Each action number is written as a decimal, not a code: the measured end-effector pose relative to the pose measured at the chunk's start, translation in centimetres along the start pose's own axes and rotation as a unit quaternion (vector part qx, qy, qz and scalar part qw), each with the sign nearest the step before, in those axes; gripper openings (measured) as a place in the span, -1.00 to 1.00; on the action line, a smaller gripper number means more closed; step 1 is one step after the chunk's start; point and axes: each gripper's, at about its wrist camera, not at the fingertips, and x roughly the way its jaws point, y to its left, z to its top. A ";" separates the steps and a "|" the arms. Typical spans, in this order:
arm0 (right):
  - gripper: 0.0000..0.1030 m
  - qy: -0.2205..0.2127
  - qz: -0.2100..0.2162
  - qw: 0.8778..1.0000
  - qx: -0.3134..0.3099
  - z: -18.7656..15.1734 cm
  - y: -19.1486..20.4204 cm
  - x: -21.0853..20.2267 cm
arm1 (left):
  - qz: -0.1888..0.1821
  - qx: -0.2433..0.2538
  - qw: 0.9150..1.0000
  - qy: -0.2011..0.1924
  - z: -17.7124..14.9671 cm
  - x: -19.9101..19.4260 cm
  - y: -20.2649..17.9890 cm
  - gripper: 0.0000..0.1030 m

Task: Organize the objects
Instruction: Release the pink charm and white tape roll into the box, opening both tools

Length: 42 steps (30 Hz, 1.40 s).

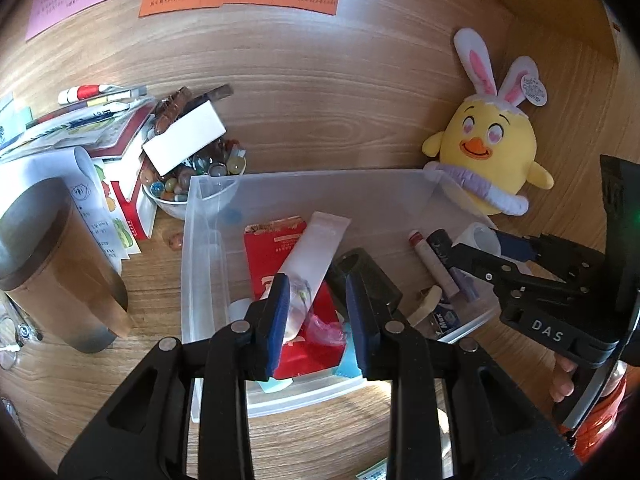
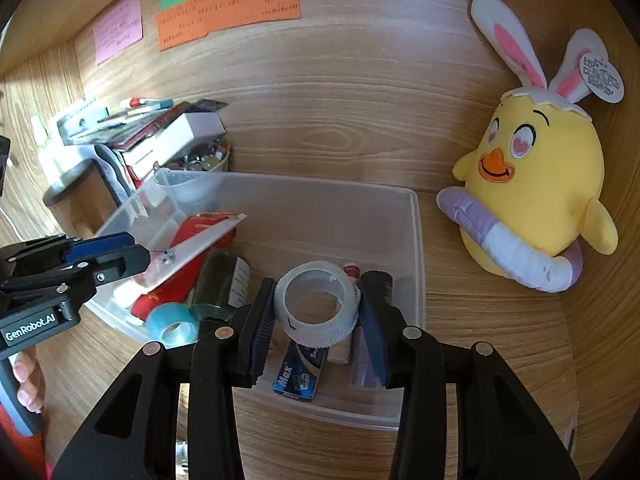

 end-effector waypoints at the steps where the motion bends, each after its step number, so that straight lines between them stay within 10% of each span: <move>1: -0.27 0.001 -0.003 1.000 -0.001 0.0 0.1 0.1 | -0.001 -0.001 1.000 0.000 0.0 -0.1 0.0 -0.45; 22: 0.33 -0.016 0.000 1.000 -0.009 0.0 0.7 -2.3 | 0.006 0.007 0.999 -0.039 -0.8 -5.2 -0.6 0.62; 42: 0.50 -0.002 0.054 0.998 -0.018 -8.1 2.4 -7.0 | 0.021 0.039 0.999 -0.003 -7.4 -6.7 -0.6 0.61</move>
